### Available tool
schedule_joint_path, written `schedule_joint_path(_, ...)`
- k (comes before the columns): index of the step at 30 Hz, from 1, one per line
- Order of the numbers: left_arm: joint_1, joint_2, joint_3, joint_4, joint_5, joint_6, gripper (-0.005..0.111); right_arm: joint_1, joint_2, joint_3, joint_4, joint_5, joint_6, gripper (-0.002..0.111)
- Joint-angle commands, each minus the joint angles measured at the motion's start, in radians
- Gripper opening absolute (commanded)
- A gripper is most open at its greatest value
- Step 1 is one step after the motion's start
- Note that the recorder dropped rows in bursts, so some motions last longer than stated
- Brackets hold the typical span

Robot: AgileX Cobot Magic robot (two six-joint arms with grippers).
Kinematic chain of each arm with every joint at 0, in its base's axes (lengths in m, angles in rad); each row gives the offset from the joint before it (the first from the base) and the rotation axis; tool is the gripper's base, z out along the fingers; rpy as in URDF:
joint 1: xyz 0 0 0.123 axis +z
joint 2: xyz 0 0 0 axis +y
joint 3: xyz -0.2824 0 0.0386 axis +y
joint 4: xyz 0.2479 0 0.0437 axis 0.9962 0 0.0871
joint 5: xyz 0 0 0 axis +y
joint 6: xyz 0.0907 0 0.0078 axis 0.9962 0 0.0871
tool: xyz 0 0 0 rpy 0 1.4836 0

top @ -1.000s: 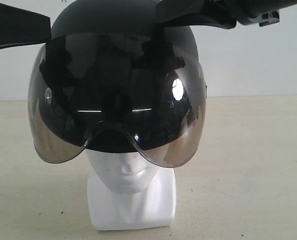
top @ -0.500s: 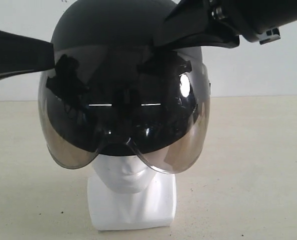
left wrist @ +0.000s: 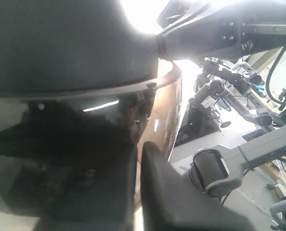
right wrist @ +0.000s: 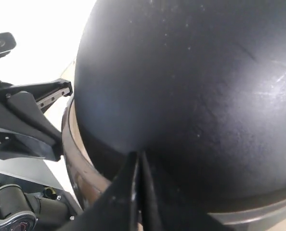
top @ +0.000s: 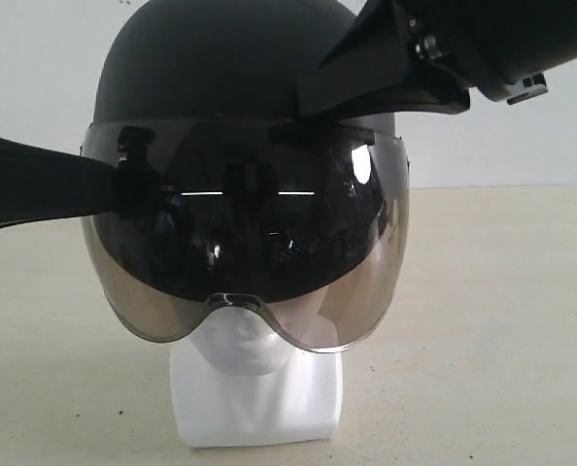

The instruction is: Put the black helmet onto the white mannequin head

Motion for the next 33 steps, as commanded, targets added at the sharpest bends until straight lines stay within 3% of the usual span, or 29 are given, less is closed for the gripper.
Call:
schedule_joint_path(1,-0.002,-0.025,-0.035,-0.080,0.067,0.024,0.004,0.003,0.005,0.029,-0.033,0.049,0.002,0.000)
schedule_joint_path(7,-0.002,-0.023,-0.127,0.008,0.092,-0.020,0.004,0.003,0.005,0.076,-0.033,0.040,0.008,0.000)
schedule_joint_path(14,-0.002,-0.024,-0.136,0.032,0.104,-0.048,0.004,0.003,0.005,0.076,-0.033,0.016,0.008,0.000)
schedule_joint_path(33,-0.002,-0.024,0.047,0.032,0.108,-0.020,0.004,0.003,0.005,0.076,-0.032,0.050,0.024,0.000)
